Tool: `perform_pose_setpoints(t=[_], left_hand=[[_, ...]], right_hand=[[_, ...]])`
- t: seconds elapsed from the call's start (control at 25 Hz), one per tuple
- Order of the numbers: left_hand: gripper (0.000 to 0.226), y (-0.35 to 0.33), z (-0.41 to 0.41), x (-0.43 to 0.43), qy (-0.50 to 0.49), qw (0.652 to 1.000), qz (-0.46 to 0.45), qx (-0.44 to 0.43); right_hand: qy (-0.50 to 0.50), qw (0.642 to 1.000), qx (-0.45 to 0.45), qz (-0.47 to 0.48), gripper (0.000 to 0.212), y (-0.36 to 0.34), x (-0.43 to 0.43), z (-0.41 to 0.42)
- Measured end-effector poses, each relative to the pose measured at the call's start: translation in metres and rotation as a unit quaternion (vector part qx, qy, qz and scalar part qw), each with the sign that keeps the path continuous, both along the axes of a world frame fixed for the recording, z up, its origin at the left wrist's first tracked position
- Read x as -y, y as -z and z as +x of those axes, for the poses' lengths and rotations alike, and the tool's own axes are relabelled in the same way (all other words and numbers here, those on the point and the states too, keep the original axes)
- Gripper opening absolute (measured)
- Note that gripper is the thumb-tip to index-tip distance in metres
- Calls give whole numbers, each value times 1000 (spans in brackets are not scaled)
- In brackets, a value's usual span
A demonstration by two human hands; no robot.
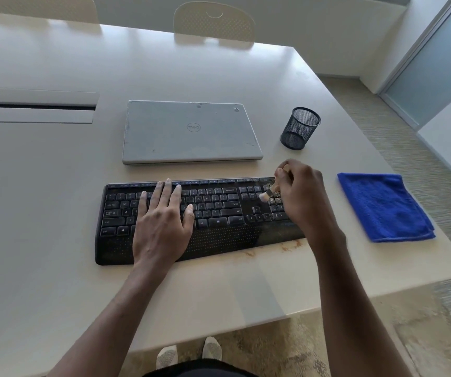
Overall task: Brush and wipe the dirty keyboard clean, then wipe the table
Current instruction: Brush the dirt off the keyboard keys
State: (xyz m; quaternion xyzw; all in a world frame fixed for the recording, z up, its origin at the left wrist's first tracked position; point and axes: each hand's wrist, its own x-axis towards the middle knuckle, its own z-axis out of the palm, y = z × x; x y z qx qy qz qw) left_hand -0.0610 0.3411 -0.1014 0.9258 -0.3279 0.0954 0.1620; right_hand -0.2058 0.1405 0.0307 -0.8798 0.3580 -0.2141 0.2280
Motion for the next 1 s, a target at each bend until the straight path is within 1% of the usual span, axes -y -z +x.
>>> perform_pose_setpoints(t=[0.12, 0.28, 0.32, 0.44, 0.48, 0.64, 0.72, 0.84, 1.0], left_hand=[[66, 0, 0, 0, 3, 1000, 1, 0], [66, 0, 0, -1, 0, 1000, 2, 1], [66, 0, 0, -1, 1, 1000, 3, 1], [67, 0, 0, -1, 1, 1000, 5, -1], [67, 0, 0, -1, 1, 1000, 5, -2], [66, -1, 0, -1, 2, 1000, 3, -1], [66, 0, -1, -1, 1, 1000, 4, 0], [67, 0, 0, -1, 1, 1000, 6, -1], [66, -1, -1, 0, 2, 1000, 2, -1]], right_hand=[[17, 1000, -8, -21, 21, 12, -6, 4], [40, 995, -87, -14, 26, 6, -10, -10], [44, 996, -80, -19, 26, 2, -11, -11], [37, 999, -8, -10, 25, 2, -10, -4], [33, 999, -8, -5, 24, 5, -11, -3], [42, 997, -70, 17, 27, 11, -15, -23], [47, 997, -56, 25, 27, 3, -20, -33], [46, 999, 0, 7, 25, 5, -21, -35], [3, 998, -44, 37, 24, 13, -28, -51]])
